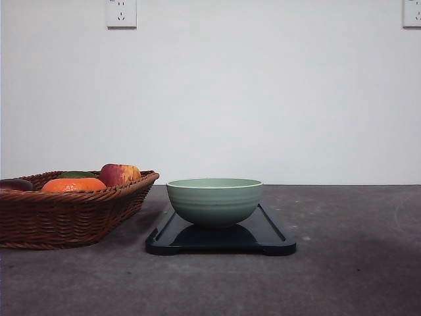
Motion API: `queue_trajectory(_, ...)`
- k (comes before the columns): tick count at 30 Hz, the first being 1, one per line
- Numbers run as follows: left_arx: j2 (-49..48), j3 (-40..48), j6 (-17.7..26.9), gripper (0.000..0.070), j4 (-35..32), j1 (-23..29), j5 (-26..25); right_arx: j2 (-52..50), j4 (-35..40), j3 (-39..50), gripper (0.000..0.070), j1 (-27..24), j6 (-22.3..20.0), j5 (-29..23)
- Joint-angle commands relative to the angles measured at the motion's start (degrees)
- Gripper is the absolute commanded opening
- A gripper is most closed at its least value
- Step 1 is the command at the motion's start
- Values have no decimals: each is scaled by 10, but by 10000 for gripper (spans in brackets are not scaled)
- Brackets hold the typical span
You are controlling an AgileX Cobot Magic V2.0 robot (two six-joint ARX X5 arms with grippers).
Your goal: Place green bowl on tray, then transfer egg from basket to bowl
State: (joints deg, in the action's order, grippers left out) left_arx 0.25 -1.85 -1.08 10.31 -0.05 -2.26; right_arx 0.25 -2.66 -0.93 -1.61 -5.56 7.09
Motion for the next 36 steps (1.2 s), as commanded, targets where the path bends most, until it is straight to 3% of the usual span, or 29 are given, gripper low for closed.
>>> queue_trajectory(1,-1,11,-2,0,4,0,-1,0,6,3,16,0,7,0)
queue_trajectory(36,-1,11,-2,0,4,0,-1,0,6,3,17,0,6,0)
